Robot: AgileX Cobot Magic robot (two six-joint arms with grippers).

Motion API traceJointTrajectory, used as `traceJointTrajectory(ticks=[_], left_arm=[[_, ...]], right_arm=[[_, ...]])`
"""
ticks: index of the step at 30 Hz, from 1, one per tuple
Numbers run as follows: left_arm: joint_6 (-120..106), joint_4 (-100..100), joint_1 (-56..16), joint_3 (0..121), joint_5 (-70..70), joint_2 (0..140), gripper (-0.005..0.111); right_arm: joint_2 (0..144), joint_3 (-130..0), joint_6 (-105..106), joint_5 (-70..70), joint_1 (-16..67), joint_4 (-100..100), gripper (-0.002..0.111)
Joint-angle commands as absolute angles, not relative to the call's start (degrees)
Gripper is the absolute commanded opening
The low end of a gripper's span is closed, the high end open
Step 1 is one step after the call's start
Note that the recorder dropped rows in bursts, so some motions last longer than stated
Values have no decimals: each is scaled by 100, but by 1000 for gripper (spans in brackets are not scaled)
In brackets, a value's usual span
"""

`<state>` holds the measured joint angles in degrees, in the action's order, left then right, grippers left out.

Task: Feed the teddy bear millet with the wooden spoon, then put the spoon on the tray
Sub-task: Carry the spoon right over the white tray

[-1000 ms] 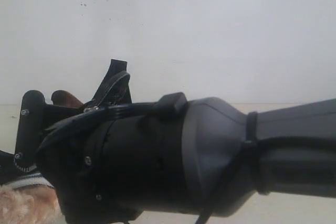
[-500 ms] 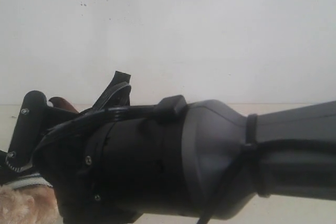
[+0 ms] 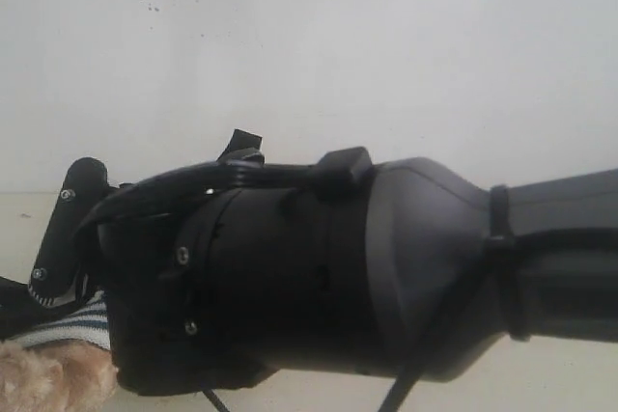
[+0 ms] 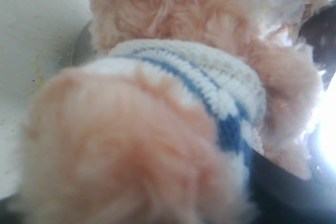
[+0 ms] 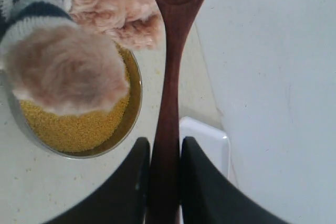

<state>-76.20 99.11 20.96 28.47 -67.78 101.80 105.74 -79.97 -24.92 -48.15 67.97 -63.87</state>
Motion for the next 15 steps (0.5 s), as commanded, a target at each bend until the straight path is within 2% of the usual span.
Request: traceJointTrajectory(ticks=[1,4,9,11,15], left_arm=[[-7659,9995,2102,2812,-6996,10133,4],[-7659,9995,2102,2812,-6996,10133,4],[-7704,9995,2102,2812,-6996,10133,4],[-7798,9995,2102,2812,-6996,10133,4],[-7812,9995,2102,2812,-6996,10133,4]], right_arm=[[10321,-7998,-2510,-4831,6477,-6282,0],[9999,-7998,-2290,-4717,6009,-5358,0],[9587,-7998,-133,-4749,4791,-2429,0],[9499,-7998,684,-5071,4036,-1248,0],[9449,-7998,1132,-4993,3292,292,0]])
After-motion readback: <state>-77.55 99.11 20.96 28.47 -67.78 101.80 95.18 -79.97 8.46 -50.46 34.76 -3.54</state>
